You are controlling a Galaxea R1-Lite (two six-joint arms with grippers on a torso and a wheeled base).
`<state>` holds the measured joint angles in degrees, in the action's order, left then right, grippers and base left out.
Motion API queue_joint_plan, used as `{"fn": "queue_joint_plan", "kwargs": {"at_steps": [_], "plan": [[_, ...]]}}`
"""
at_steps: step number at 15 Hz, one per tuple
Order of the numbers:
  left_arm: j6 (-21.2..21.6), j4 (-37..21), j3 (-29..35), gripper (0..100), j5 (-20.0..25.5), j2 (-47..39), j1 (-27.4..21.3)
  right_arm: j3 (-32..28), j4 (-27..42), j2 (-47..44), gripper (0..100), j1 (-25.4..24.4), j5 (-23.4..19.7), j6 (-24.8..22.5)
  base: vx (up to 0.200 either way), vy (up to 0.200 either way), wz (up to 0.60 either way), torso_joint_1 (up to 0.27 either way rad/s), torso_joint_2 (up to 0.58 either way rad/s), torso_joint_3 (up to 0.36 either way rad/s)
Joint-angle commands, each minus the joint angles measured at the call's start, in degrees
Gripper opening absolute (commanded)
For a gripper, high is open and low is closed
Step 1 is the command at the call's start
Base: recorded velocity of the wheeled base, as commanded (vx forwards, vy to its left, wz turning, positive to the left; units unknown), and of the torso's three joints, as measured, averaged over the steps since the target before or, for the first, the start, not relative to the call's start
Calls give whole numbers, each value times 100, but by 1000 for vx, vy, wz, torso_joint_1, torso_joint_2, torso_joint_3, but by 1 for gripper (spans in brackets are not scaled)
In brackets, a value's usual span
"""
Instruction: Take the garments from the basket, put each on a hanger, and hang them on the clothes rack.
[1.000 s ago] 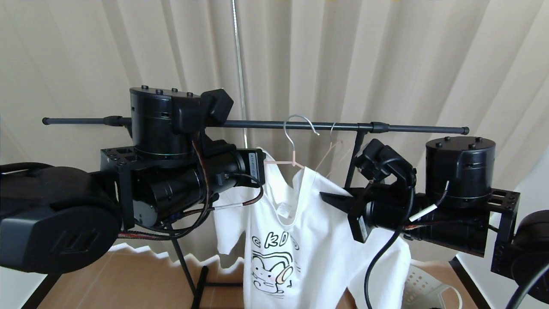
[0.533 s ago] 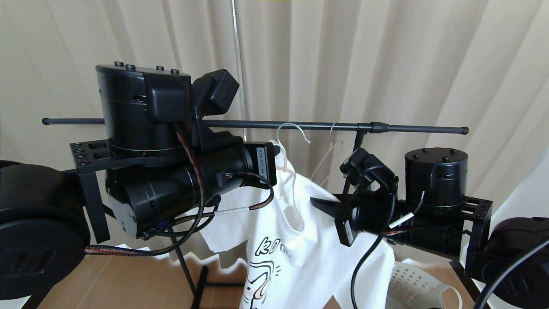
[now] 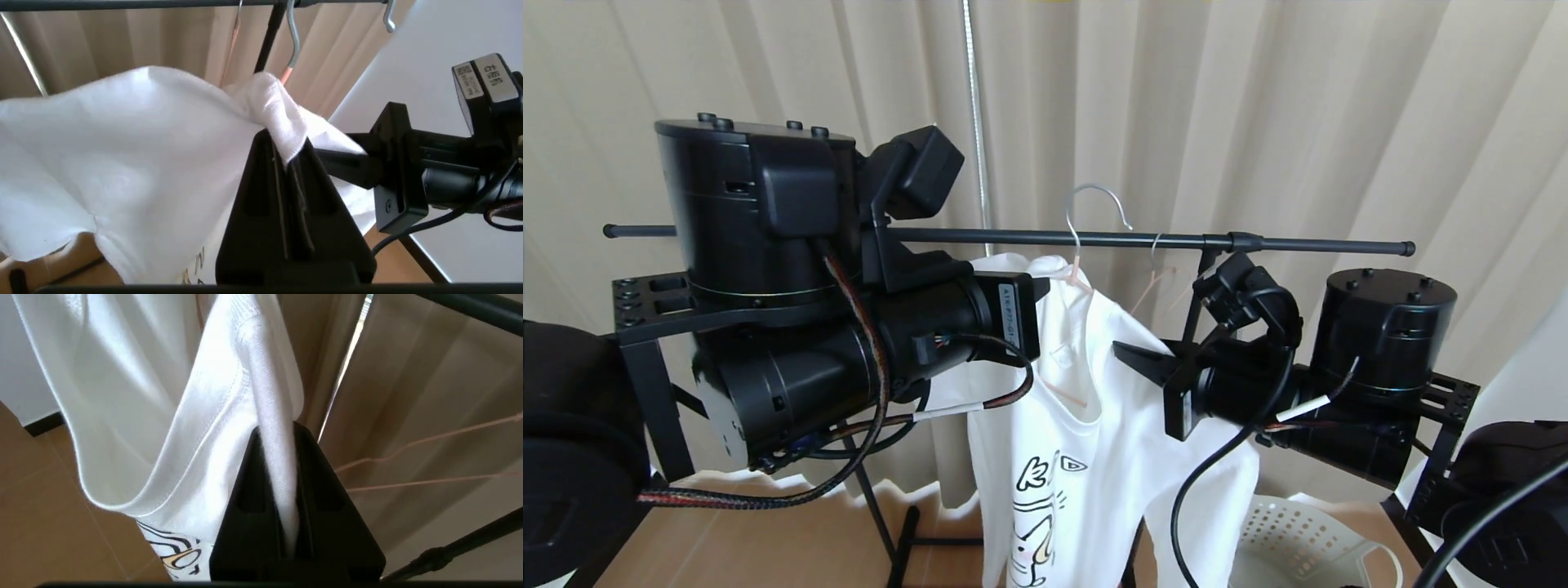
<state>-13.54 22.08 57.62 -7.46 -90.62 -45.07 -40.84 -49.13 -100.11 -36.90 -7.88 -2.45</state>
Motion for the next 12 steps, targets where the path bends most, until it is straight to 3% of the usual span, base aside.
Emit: {"fn": "queue_joint_plan", "kwargs": {"at_steps": [1,9,10,12], "plan": [[62,7,-94,0,-1,36,-2,67,-150,-17,0,-1,-4,17,0,0,0,0,0,0],[352,280,-419,0,25,-122,-37,357,-844,44,0,-98,-30,8,0,0,0,0,0,0],[352,306,-410,100,25,-131,-37,401,-897,44,0,-107,-56,-1,0,0,0,0,0,0],[352,350,-454,100,8,-78,-204,428,-949,44,0,-98,-56,-1,0,0,0,0,0,0]]}}
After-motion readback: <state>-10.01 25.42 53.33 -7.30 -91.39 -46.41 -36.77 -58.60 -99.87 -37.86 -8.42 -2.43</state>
